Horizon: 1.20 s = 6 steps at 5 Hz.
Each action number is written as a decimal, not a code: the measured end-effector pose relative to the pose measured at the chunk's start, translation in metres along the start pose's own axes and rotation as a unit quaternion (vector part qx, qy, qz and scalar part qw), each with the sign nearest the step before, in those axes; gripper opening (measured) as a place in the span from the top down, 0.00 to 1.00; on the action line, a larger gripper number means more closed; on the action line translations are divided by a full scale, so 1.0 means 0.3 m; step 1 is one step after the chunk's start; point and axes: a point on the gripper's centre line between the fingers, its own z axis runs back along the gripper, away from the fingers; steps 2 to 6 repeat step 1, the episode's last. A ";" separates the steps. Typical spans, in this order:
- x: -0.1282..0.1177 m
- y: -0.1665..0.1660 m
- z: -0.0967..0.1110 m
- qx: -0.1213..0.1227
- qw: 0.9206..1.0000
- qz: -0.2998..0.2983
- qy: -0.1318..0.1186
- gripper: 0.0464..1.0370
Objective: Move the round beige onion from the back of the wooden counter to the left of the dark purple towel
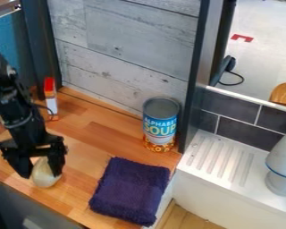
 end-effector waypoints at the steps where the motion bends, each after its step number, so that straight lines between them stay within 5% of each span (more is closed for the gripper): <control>1: 0.008 -0.028 0.100 0.029 0.999 -0.020 -0.026 0.04; 6: 0.008 -0.028 0.100 0.029 0.999 -0.020 -0.026 0.04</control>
